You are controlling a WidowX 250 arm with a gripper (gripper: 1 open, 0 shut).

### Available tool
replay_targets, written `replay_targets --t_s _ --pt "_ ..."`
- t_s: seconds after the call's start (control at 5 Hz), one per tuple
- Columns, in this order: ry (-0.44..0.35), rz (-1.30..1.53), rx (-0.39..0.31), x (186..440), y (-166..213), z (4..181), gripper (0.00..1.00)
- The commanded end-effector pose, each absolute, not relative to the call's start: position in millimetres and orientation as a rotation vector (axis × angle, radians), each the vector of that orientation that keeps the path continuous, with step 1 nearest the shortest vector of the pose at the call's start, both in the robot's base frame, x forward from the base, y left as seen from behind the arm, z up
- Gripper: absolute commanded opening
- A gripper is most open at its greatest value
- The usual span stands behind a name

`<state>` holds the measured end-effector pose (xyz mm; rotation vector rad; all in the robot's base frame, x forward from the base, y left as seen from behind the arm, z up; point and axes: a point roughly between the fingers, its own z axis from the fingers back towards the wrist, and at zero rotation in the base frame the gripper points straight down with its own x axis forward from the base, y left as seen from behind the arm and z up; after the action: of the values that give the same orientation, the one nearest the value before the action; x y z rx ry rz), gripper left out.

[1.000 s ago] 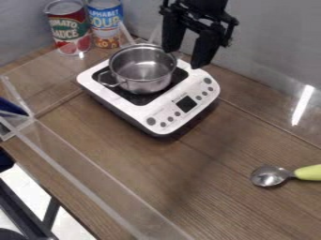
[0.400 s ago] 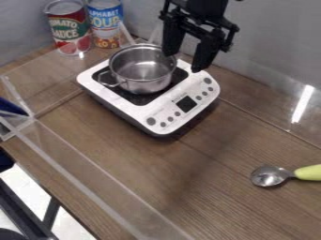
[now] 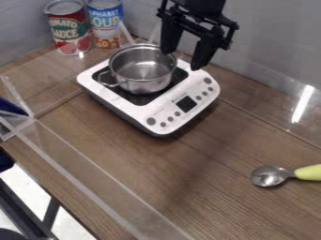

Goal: Remove silver pot from the white and black stove top and place it on the table

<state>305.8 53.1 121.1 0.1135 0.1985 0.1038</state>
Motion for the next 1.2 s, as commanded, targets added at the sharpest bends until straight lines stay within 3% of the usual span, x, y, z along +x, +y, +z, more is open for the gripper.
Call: replay_targets --t_s 0.0,0.2,0.6,1.0 --pt "0.162 0.154 0.134 303 50 140.6 1.00" --pt "0.174 0.197 0.134 294 42 145.6 1.00" --pt "0.170 0.061 0.157 282 54 130.7 1.00" --pt "0.176 0.148 0.136 278 42 127.2 1.00"
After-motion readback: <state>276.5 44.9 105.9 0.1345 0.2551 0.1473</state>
